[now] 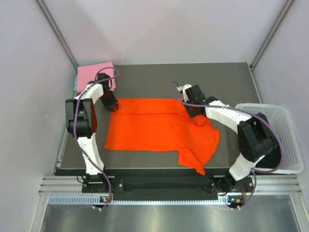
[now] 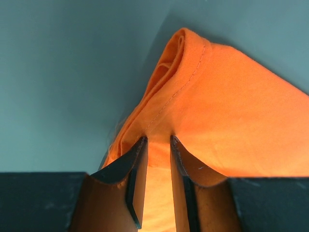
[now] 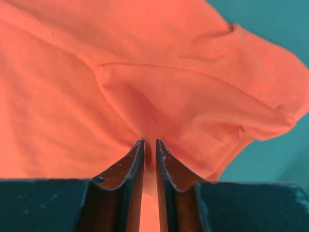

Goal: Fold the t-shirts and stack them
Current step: Fold the tshirt

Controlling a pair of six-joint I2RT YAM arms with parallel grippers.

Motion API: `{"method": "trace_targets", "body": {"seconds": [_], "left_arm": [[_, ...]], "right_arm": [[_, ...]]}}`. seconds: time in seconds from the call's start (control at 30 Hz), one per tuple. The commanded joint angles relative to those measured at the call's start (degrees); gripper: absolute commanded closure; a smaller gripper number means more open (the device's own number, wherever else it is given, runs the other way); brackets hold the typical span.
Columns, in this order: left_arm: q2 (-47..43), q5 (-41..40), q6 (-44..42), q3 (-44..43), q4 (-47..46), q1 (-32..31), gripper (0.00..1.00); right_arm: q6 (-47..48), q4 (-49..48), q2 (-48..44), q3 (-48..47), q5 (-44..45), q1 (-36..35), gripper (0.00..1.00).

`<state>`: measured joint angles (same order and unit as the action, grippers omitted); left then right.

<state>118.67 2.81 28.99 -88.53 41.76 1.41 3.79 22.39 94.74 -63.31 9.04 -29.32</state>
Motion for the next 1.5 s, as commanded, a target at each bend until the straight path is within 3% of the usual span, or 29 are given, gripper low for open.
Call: {"method": "trace_targets", "body": {"seconds": [0.0, 0.03, 0.2, 0.3, 0.4, 0.47, 0.63, 0.93, 1.47], "left_arm": [[-1.23, -4.83, -1.13, -2.78, 2.53, 0.70, 0.69], [-2.56, -4.83, -1.22, -2.96, 2.71, 0.70, 0.69], [-12.65, -3.17, -0.17, -3.41, 2.72, -1.23, 0.65], [-17.75, 2.36, 0.10, -0.43, -0.44, -7.63, 0.65], [-22.50, 11.13, 3.78, 8.06, -11.57, -14.84, 0.65], [-23.48, 11.34, 7.64, 11.61, -19.82, -21.84, 0.65], [-17.08, 15.38, 12.58, 13.92, -27.95, -30.31, 0.66], [-7.76, 19.43, 19.96, 14.70, -42.97, -34.80, 0.67], [1.47, 16.53, 22.86, 8.55, -45.63, -39.46, 0.67]], "right_arm": [[-3.52, 1.95, 1.67, -6.91, 0.01, 0.41, 0.81], [-7.18, 2.21, 1.42, -7.96, 0.19, 0.49, 0.75], [-18.45, 3.70, -2.53, -7.89, 1.16, 2.42, 0.68], [-28.73, 7.21, -5.96, -6.74, -0.15, 6.02, 0.67], [-35.42, 9.42, -9.39, -2.36, -1.56, 8.84, 0.68], [-39.11, 7.94, -12.99, 2.91, -1.74, 10.59, 0.69], [-42.81, 2.31, -17.57, 13.54, -4.64, 13.41, 0.69], [-47.64, -8.06, -17.40, 22.43, -5.96, 15.17, 0.68], [-47.47, -16.24, -10.81, 22.53, -7.81, 17.37, 0.68]]}}
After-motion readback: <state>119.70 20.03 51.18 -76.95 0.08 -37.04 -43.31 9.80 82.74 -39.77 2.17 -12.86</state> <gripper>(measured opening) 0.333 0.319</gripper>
